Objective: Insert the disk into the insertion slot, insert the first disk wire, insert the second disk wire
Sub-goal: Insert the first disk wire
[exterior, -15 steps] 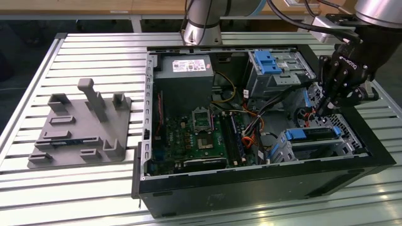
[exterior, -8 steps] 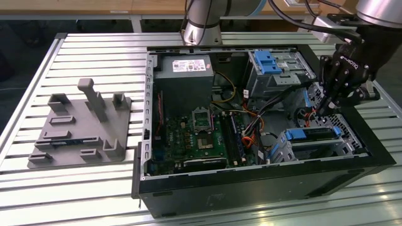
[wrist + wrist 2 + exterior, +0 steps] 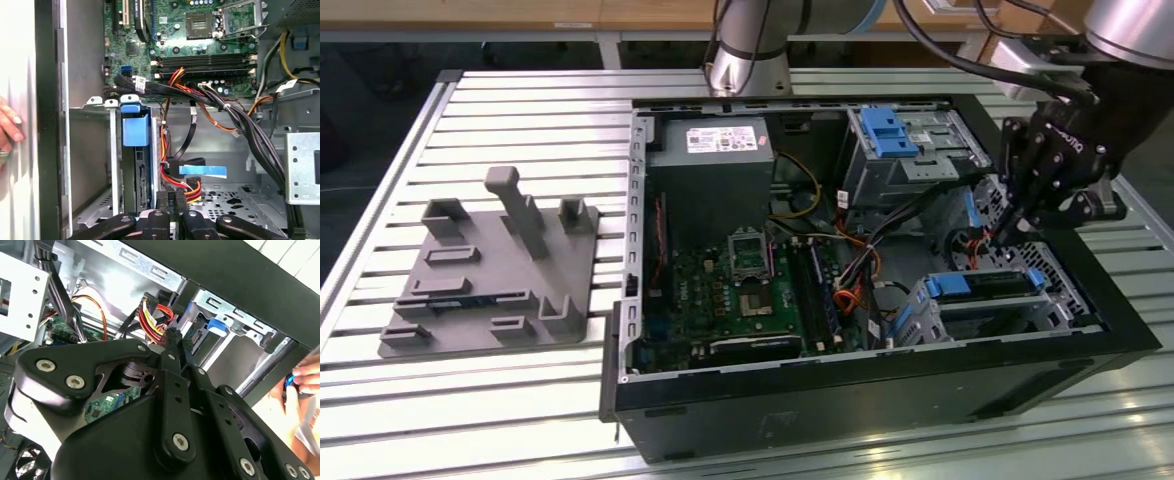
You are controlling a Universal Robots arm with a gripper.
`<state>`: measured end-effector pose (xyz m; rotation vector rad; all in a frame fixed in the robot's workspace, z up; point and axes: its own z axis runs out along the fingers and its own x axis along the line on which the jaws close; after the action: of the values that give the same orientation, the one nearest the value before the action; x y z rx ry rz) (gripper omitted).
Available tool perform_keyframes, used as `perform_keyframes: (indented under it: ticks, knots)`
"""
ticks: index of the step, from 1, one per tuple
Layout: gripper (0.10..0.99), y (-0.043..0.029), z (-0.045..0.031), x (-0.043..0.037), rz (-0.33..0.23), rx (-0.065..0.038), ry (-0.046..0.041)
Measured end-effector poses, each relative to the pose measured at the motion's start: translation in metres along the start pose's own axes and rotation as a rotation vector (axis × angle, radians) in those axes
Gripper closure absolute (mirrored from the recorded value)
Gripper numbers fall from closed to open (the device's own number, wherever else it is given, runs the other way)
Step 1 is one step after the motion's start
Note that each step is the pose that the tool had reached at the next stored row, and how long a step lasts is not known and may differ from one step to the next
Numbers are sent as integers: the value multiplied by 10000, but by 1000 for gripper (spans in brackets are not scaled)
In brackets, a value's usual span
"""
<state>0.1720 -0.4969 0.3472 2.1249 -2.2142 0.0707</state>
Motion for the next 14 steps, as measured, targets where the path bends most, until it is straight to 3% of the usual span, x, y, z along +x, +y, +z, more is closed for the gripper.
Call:
perform_keyframes:
  ticks: [3, 8, 10, 14]
  knots:
    - [918, -2, 3, 50, -3, -5, -131]
    - [918, -5, 4, 132, -9, -19, -455]
    - [918, -7, 7, 162, -12, -21, -510]
    - [918, -8, 8, 184, -108, -16, -531]
